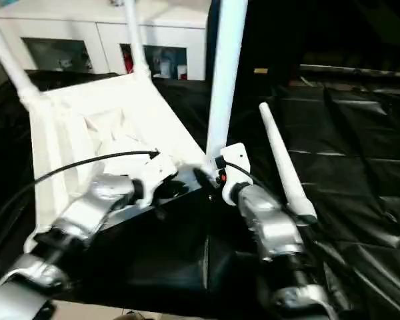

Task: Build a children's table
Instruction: Rotate leg to tighten

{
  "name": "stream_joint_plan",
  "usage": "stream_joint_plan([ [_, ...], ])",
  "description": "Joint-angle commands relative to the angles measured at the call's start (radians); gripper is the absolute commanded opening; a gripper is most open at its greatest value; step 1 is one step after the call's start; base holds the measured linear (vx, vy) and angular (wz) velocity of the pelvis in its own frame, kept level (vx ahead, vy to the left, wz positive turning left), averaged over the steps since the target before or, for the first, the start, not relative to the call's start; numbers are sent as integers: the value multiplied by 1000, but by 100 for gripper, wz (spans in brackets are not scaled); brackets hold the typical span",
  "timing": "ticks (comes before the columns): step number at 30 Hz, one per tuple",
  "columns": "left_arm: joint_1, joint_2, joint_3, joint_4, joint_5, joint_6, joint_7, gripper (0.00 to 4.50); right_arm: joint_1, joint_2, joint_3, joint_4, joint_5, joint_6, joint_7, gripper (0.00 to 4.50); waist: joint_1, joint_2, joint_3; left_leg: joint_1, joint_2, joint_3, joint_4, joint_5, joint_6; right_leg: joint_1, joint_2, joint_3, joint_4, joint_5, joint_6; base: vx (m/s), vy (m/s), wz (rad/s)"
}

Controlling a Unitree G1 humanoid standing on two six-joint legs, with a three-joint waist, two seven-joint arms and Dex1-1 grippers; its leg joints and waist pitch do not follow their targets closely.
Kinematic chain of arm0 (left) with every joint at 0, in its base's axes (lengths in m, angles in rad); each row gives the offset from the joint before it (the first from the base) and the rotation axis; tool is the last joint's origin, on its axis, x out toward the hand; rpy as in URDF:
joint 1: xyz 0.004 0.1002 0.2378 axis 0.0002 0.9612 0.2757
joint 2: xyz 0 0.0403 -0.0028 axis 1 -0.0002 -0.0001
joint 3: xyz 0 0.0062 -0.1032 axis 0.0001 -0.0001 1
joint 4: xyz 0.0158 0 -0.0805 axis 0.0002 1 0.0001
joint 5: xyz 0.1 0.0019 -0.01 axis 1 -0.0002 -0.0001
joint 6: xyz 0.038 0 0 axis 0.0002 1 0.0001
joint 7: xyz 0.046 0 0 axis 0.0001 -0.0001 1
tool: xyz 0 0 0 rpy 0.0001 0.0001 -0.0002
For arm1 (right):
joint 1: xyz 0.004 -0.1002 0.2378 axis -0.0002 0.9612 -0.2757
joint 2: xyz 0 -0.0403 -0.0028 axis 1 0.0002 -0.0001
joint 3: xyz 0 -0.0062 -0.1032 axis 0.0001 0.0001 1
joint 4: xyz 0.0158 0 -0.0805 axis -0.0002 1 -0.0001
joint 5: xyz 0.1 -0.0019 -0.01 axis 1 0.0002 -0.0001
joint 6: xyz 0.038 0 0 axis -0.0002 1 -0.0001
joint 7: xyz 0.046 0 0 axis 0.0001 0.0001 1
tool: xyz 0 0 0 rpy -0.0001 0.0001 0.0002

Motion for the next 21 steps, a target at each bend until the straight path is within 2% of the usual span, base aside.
stream_joint_plan([
  [1, 8, 14, -7, -64, -44, -58, -79, 0, 19, -45, 22, -65, 13, 16, 90, 446, 7, -9, -71, 7, 101, -50, -61, -67, 105, 61, -130, 81, -63, -113, -170, 0, 0, 0],
  [2, 8, 14, -7, -64, -44, -58, -79, 0, 19, -45, 22, -65, 13, 16, 90, 446, 8, -9, -70, 8, 102, -48, -61, -76, 107, 60, -131, 82, -66, -130, -167, 0, 0, 0],
  [3, 13, 25, -9, -75, -49, -64, -101, 0, 32, -77, 30, -89, 19, 17, 132, 446, 11, -10, -69, 8, 101, -49, -62, -85, 104, 60, -129, 80, -68, -160, -161, 0, 0, 0],
  [4, 16, 31, -10, -82, -52, -66, -112, 0, 40, -96, 33, -105, 23, 20, 158, 446, 15, -9, -68, 13, 104, -48, -62, -92, 99, 55, -129, 81, -71, -185, -156, 0, 0, 0],
  [5, 18, 38, -10, -90, -61, -68, -132, 0, 57, -134, 43, -135, 34, 22, 210, 446, 18, -8, -67, 11, 104, -49, -63, -96, 98, 57, -127, 80, -72, -195, -150, 0, 0, 0],
  [6, 22, 48, -9, -103, -72, -64, -159, 0, 76, -183, 54, -175, 49, 30, 273, 446, 23, -8, -66, 18, 109, -48, -64, -110, 94, 51, -127, 82, -74, -209, -143, 0, 0, 0],
  [7, 24, 53, -10, -110, -76, -61, -169, 0, 83, -200, 57, -188, 54, 33, 294, 446, 25, -8, -65, 15, 108, -49, -65, -113, 93, 56, -127, 81, -74, -216, -142, 0, 0, 0],
  [9, 30, 63, -14, -127, -86, -58, -192, 0, 92, -230, 64, -210, 57, 37, 324, 446, 25, -9, -64, 11, 105, -50, -65, -115, 93, 55, -128, 81, -75, -223, -140, 0, 0, 0],
  [13, 37, 70, -16, -139, -88, -60, -213, 0, 96, -248, 70, -220, 42, 31, 330, 446, 26, -10, -66, 11, 104, -50, -63, -103, 93, 55, -127, 80, -76, -226, -139, 0, 0, 0],
  [14, 38, 71, -16, -140, -87, -61, -215, 0, 94, -246, 71, -216, 33, 27, 324, 446, 28, -6, -66, 12, 104, -50, -62, -100, 93, 54, -127, 79, -76, -221, -142, 0, 0, 0],
  [21, 43, 76, -23, -152, -87, -55, -227, 0, 93, -242, 68, -221, 50, 29, 332, 446, 39, -7, -68, 13, 107, -50, -61, -88, 99, 53, -127, 79, -71, -188, -154, 0, 0, 0],
])
